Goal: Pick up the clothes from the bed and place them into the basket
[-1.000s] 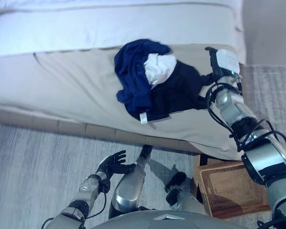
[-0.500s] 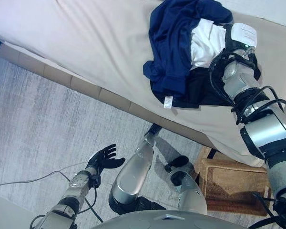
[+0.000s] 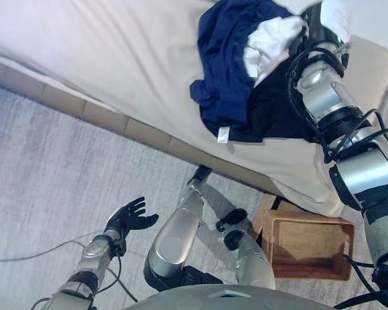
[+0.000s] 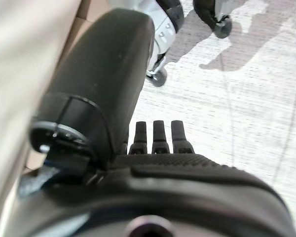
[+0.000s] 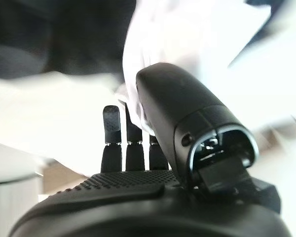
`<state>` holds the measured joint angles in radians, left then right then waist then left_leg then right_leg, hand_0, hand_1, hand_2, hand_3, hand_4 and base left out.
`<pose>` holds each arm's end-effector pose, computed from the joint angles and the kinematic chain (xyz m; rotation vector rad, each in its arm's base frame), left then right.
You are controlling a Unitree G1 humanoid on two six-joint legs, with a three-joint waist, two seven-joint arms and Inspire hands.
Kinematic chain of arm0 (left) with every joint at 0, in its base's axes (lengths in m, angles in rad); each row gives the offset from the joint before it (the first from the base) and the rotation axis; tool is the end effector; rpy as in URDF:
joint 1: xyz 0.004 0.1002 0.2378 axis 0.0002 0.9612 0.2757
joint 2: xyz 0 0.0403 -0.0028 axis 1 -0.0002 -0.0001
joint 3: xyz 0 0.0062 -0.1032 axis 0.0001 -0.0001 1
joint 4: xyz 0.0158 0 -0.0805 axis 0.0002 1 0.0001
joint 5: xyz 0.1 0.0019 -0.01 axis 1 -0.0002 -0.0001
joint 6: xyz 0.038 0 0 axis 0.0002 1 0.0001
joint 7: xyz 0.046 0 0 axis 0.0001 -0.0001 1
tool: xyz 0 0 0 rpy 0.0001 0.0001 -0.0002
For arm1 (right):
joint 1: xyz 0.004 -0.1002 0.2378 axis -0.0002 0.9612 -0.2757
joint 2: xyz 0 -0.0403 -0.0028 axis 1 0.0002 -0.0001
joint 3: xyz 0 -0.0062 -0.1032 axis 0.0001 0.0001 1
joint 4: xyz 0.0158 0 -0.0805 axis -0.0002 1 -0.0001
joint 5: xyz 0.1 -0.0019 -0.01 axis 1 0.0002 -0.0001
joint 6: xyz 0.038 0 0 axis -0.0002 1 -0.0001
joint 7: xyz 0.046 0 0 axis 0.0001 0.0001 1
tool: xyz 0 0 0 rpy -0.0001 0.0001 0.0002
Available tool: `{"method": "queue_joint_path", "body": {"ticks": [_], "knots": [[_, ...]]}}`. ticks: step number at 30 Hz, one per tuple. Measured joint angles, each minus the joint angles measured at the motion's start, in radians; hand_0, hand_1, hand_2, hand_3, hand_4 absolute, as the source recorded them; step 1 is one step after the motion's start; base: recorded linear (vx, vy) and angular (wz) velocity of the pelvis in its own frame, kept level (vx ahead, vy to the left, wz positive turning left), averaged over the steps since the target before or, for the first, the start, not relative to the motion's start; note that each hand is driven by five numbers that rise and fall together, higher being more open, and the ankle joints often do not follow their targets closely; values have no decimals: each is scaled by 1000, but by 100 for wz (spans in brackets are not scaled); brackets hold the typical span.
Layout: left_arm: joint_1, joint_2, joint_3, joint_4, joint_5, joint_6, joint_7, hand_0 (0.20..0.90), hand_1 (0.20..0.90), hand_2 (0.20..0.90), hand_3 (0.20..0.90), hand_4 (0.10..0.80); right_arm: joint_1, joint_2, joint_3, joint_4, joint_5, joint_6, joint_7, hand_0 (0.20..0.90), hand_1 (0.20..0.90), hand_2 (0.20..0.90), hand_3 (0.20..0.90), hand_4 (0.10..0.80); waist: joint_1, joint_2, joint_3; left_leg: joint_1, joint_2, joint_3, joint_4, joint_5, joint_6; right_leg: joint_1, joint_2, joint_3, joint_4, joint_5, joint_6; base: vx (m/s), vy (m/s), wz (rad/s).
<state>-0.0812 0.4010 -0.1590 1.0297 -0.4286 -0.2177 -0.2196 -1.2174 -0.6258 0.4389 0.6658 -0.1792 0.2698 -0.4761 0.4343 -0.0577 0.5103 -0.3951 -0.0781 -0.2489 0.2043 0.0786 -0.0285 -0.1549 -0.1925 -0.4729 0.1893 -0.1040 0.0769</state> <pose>0.1411 0.2661 -0.0713 0.0059 0.7065 0.0395 0.3565 -0.1887 0.2760 -0.9210 -0.4628 -0.5649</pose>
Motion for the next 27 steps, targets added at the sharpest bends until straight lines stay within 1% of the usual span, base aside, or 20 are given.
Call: {"method": "queue_joint_path", "body": {"ticks": [1,2,3,4,5,7,8,11,13,14,17,18,19,20,21,22,24,25,26,27], "knots": [[3,4,14,0,5,3,3,900,900,900,900,800,16,-11,-39,-81,0,-16,-31,300,300,300,200,100,-9,-15,0,22,3,12,-3,-6,5,22,3,7,-16,6,3,103,-37,-24],[5,3,26,1,25,15,9,900,900,900,900,800,39,-29,-76,-160,1,-28,-41,300,300,300,200,100,-16,-20,-1,40,3,18,-5,-9,6,45,9,17,-28,14,-2,106,-55,-24],[15,6,30,1,40,19,15,900,900,900,900,800,64,-39,-112,-225,0,-44,-66,300,300,300,200,100,-19,-34,-9,58,3,33,-6,-17,9,60,12,30,-40,20,-1,1,-35,-32],[34,12,41,2,48,18,17,900,900,900,900,800,81,-44,-141,-273,0,-58,-89,300,300,300,200,100,-27,-57,-25,69,6,53,-6,-27,9,67,13,53,-54,28,7,30,-36,-40],[36,9,48,6,71,19,18,900,900,900,900,800,110,-62,-181,-334,0,-69,-96,300,300,300,200,100,-39,-62,-28,91,8,62,-2,-18,19,94,15,53,-71,51,7,26,-27,-31],[45,4,50,9,109,22,19,900,900,900,900,800,160,-98,-243,-432,0,-69,-101,300,300,300,200,100,-62,-70,-34,135,7,82,-7,-35,14,143,17,70,-106,55,5,104,-65,-26],[52,1,51,9,120,22,19,900,900,900,900,800,171,-114,-259,-464,0,-69,-103,300,300,300,200,100,-73,-73,-37,154,9,97,-7,-41,17,159,17,84,-118,62,6,78,-72,-42],[65,-16,73,27,161,23,23,900,900,900,900,800,243,-150,-322,-540,-1,-70,-112,300,300,300,200,100,-132,-83,-98,176,15,128,-10,-57,16,184,25,111,-165,84,10,44,-69,-33],[73,-27,80,33,193,24,29,900,900,900,900,800,286,-161,-345,-548,0,-69,-114,300,300,300,200,100,-162,-82,-141,199,22,151,-27,-59,14,197,29,136,-186,91,7,16,-82,-34],[73,-33,80,47,198,26,32,900,900,900,900,800,312,-164,-356,-554,0,-68,-116,300,300,300,200,100,-175,-82,-173,200,25,157,-33,-60,13,196,30,139,-196,95,13,-27,-87,-30],[86,-46,81,60,240,57,39,900,900,900,900,800,379,-190,-359,-562,1,-61,-120,300,300,300,200,100,-222,-77,-232,256,29,188,-69,-60,14,231,35,168,-224,102,15,-27,-52,-33],[95,-46,81,65,258,75,40,900,900,900,900,800,413,-201,-366,-577,2,-58,-120,300,300,300,200,100,-245,-74,-258,271,36,197,-84,-60,14,234,37,178,-226,102,15,-36,-58,-40],[109,-47,80,66,275,94,40,900,900,900,900,800,449,-218,-374,-596,3,-51,-120,300,300,300,200,100,-258,-68,-281,297,43,222,-107,-59,13,234,39,200,-226,102,15,-51,-61,-43],[113,-48,80,66,279,100,40,900,900,900,900,800,457,-222,-379,-599,3,-51,-119,300,300,300,200,100,-268,-66,-286,303,43,227,-113,-57,13,235,40,208,-227,102,15,-59,-77,-53],[123,-50,80,66,302,123,40,900,900,900,900,800,497,-231,-416,-607,8,-45,-107,300,300,300,200,100,-295,-55,-303,329,48,245,-131,-55,12,243,43,226,-230,103,15,-41,-53,-34],[125,-50,77,66,309,135,39,900,900,900,900,800,523,-234,-438,-612,19,-43,-102,300,300,300,200,100,-304,-50,-311,341,48,250,-143,-54,11,250,45,234,-236,103,14,-37,-60,-40],[143,-52,77,64,317,162,39,900,900,900,900,800,623,-235,-484,-615,41,-34,-78,300,300,300,200,100,-342,-39,-351,383,60,289,-188,-46,9,251,53,273,-242,104,13,-41,-85,-50],[157,-53,76,65,326,175,38,900,900,900,900,800,673,-235,-501,-618,42,-32,-61,300,300,300,200,100,-353,-32,-364,398,63,298,-210,-39,11,252,57,282,-244,104,13,-43,-108,-51],[154,-56,74,64,333,180,39,900,900,900,900,800,726,-233,-516,-617,41,-32,-39,300,300,300,200,100,-382,-26,-373,416,68,314,-232,-33,9,249,61,300,-245,104,13,-29,-83,-35],[161,-56,72,63,335,181,38,900,900,900,900,800,753,-230,-518,-618,41,-33,-29,300,300,300,200,100,-386,-21,-376,428,71,322,-246,-29,8,251,64,305,-245,104,13,-14,-79,-47]]}}
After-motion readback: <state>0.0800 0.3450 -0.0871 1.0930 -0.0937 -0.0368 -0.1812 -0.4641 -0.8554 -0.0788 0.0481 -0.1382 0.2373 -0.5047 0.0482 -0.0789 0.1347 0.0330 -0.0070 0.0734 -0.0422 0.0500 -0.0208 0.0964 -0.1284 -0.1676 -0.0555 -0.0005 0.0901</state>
